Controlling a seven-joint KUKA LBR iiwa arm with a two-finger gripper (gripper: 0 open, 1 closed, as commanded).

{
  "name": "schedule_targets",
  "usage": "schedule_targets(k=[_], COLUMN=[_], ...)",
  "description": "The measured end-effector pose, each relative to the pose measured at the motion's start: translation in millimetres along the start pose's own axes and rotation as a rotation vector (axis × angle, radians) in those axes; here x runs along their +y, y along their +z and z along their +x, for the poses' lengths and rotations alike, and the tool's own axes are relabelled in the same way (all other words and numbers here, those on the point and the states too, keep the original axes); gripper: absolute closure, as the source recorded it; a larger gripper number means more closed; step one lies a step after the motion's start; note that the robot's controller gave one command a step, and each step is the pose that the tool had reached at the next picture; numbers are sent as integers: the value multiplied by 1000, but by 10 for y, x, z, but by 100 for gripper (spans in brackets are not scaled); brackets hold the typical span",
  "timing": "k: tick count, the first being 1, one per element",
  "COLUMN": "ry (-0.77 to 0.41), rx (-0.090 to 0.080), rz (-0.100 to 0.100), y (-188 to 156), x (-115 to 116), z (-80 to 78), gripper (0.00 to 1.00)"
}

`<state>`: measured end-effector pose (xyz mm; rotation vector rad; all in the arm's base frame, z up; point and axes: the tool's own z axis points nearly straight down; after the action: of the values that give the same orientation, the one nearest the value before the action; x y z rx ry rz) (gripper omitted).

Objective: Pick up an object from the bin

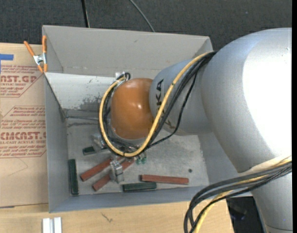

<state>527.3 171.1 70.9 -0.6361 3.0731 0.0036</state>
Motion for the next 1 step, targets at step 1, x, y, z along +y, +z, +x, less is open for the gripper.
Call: schedule_targets(k=[1], ry=[2], rx=[-10], rz=[0], y=[-47], x=[-5], z=[-34], gripper=[100])
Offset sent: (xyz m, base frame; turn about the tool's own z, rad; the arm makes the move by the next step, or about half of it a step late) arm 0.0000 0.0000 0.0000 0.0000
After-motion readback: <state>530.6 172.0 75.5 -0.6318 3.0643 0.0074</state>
